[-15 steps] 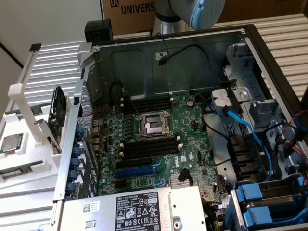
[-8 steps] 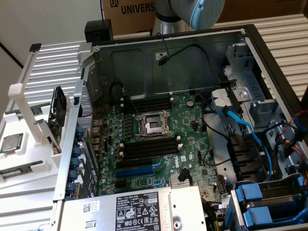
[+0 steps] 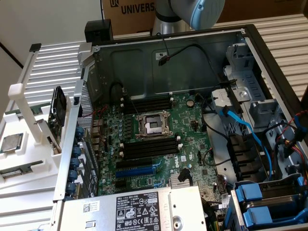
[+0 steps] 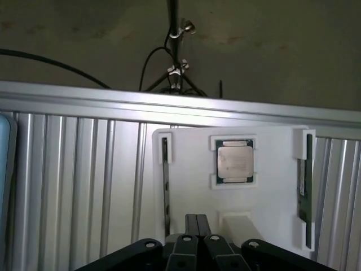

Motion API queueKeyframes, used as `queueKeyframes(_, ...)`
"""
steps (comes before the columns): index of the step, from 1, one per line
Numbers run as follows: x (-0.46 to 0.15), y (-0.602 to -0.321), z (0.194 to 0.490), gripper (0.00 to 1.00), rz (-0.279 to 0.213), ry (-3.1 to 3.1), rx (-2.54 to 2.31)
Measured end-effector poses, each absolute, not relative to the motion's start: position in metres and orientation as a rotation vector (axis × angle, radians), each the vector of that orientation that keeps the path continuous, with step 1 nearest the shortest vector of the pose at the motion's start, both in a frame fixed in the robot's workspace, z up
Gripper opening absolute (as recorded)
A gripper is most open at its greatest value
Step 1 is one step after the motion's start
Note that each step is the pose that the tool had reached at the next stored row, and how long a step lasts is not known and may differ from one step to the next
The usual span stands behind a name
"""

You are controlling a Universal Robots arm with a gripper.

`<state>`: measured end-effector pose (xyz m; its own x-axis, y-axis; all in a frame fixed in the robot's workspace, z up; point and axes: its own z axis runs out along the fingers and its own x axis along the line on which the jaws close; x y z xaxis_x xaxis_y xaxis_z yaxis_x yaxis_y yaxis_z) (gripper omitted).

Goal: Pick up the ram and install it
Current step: 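Pick up the ram and move it above insertion slot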

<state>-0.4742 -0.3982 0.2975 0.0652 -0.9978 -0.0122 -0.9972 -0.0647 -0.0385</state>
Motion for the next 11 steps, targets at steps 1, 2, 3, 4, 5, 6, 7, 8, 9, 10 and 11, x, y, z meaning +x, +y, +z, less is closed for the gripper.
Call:
queueKeyframes(1, -0.474, -0.400, 0.296, 0.11, -0.027, 2.123, -2.266)
queueKeyframes(2, -0.474, -0.401, 0.294, 0.11, -0.026, 2.123, -2.265)
queueKeyframes(3, -0.474, -0.402, 0.292, 0.11, -0.026, 2.122, -2.265)
queueKeyframes(4, -0.474, -0.402, 0.290, 0.11, -0.026, 2.122, -2.265)
queueKeyframes(5, -0.474, -0.402, 0.288, 0.11, -0.025, 2.122, -2.265)
queueKeyframes(6, -0.474, -0.403, 0.286, 0.11, -0.025, 2.122, -2.264)
queueKeyframes(7, -0.474, -0.403, 0.285, 0.11, -0.024, 2.122, -2.264)
queueKeyframes(8, -0.474, -0.404, 0.283, 0.11, -0.023, 2.121, -2.263)
queueKeyframes(9, -0.474, -0.404, 0.281, 0.11, -0.021, 2.120, -2.263)
queueKeyframes(10, -0.474, -0.405, 0.280, 0.11, -0.018, 2.119, -2.262)
queueKeyframes(11, -0.473, -0.406, 0.278, 0.11, -0.016, 2.118, -2.260)
